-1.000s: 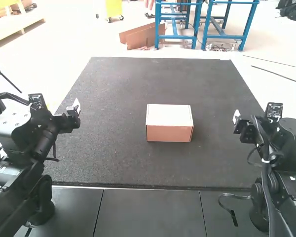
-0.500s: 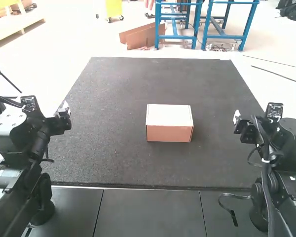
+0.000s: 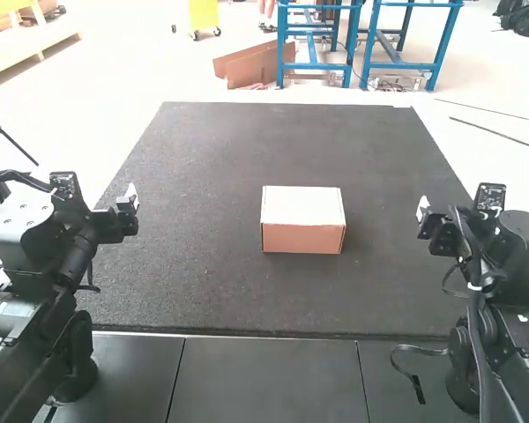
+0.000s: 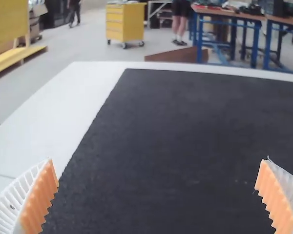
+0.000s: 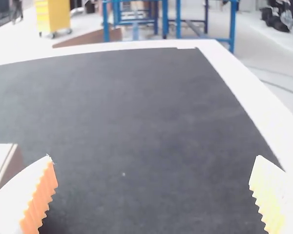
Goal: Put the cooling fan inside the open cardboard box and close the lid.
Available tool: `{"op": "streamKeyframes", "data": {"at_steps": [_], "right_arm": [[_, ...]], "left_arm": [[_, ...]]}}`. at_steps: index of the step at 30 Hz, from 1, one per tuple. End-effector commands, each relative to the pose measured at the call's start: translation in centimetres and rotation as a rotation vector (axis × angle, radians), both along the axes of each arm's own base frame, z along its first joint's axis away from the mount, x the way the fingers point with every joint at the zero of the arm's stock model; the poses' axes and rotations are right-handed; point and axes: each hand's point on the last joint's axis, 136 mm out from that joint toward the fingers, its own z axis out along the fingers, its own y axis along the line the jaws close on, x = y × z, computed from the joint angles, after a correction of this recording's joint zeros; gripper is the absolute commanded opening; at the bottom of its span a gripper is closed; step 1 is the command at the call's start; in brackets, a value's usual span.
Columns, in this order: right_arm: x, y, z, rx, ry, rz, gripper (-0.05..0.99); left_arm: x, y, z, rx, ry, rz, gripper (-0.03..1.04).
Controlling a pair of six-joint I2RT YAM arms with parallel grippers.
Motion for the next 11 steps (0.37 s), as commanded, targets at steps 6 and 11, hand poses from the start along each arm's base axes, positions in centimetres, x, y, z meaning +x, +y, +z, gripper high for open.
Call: {"op": "streamKeyframes", "data": {"at_steps": [6,11], "right_arm": [[-0.03,0.36,-0.04,0.006,-0.004,0.017,0.91],[-0.04,0.36,0.03,0.006,-0.006,0.017,0.91]], "left_arm": [[-0.02,-0.19,0.13,0.004,-0.013,-0.009,0.96],[-0.02,-0.15,0.13,0.001,-0.014,-0.008,0.96]]}}
